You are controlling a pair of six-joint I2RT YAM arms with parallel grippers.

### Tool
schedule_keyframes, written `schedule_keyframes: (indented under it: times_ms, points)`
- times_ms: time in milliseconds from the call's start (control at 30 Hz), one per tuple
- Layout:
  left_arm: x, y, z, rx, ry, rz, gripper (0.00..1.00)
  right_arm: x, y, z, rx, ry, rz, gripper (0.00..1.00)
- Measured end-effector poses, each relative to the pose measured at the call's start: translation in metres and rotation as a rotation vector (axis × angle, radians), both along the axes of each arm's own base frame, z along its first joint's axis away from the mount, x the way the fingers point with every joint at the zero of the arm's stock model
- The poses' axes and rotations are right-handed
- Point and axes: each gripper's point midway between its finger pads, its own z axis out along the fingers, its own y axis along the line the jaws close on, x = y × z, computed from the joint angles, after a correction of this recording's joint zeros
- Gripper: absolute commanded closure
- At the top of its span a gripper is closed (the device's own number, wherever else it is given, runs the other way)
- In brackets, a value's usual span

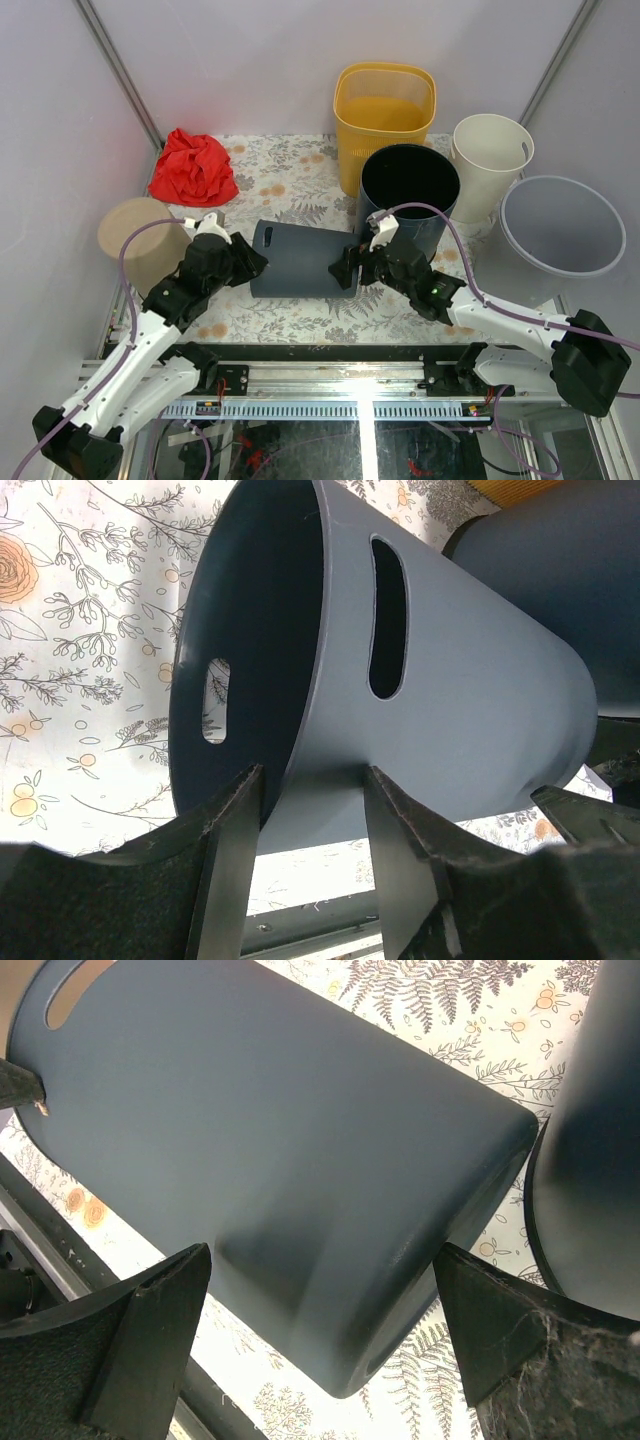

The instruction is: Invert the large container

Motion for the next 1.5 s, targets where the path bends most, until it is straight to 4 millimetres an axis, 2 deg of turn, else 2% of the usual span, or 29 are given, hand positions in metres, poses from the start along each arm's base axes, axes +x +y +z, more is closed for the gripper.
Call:
schedule_keyframes:
  times_ms: [200, 500, 767, 933, 1200, 1500]
  points:
    - [-0.002, 0.000, 0.006, -0.012, -0.019, -0.002, 0.58, 0.001, 0.003, 0.005, -0.014, 0.011, 0.006, 0.01]
    - [-0.007, 0.003, 0.011, -0.033, -0.037, 0.013, 0.58, 0.009, 0.009, 0.031, -0.029, -0.032, 0.006, 0.01]
    - [-0.011, 0.000, 0.004, -0.078, -0.035, 0.012, 0.58, 0.018, 0.012, 0.054, -0.041, -0.077, -0.004, 0.01]
    - [-0.010, -0.004, -0.001, -0.115, -0.045, 0.010, 0.58, 0.023, 0.013, 0.062, -0.059, -0.092, -0.012, 0.01]
    - [-0.012, -0.008, -0.011, -0.183, -0.064, 0.025, 0.58, 0.034, 0.022, 0.083, -0.064, -0.130, -0.009, 0.01]
    - [-0.010, -0.010, -0.014, -0.208, -0.060, 0.034, 0.58, 0.044, 0.031, 0.096, -0.073, -0.153, -0.006, 0.01]
